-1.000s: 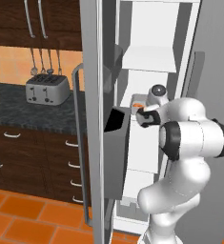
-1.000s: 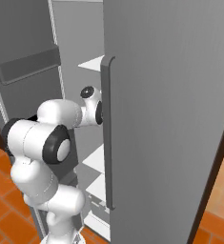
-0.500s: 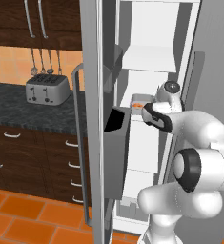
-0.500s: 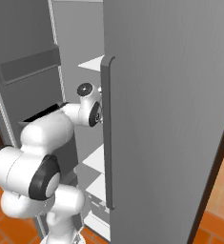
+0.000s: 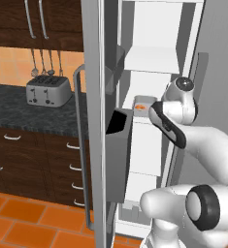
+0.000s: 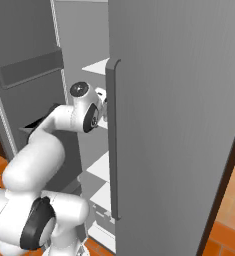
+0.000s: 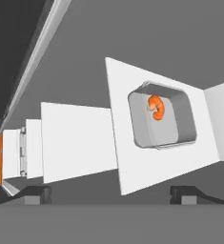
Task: Take the meat container that has the shrimp and place it on the second highest rack of the freezer. Then take the vegetable container that has the corn and cucumber and place it on the highest rack of the freezer.
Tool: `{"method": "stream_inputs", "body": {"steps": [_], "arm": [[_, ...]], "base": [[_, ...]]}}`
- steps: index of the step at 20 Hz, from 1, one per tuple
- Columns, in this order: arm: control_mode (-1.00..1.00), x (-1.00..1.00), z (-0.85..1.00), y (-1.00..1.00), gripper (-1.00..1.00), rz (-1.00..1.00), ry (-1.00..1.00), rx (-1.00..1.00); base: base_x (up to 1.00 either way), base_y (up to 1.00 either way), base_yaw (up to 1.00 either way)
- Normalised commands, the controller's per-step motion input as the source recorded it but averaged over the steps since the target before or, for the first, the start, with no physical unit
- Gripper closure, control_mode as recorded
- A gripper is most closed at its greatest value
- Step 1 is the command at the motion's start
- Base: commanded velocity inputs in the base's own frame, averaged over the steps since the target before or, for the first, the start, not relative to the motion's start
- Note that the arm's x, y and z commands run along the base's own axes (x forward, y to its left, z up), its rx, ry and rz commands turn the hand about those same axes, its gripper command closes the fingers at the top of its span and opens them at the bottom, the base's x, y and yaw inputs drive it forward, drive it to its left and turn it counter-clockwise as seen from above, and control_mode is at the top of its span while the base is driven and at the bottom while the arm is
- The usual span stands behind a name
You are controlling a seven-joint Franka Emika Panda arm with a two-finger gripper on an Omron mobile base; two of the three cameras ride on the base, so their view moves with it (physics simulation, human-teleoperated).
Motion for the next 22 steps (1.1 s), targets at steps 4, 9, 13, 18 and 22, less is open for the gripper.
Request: {"method": "stream_inputs", "body": {"steps": [4,9,13,18,22], "arm": [[-1.0,-0.6,0.5,0.29,-1.0,-0.13,0.01,0.0],[-1.0,-0.89,0.56,0.05,-1.0,-0.2,0.02,0.11],[-1.0,-1.0,0.2,0.0,-1.0,-0.34,0.03,0.27],[-1.0,-1.0,0.05,0.06,-1.0,-0.42,0.06,0.31],[-1.0,-0.88,0.21,0.0,-1.0,-0.4,0.05,0.33]], "base": [[0.0,0.0,0.0],[0.0,0.0,0.0],[0.0,0.0,0.0],[0.0,0.0,0.0],[0.0,0.0,0.0]]}}
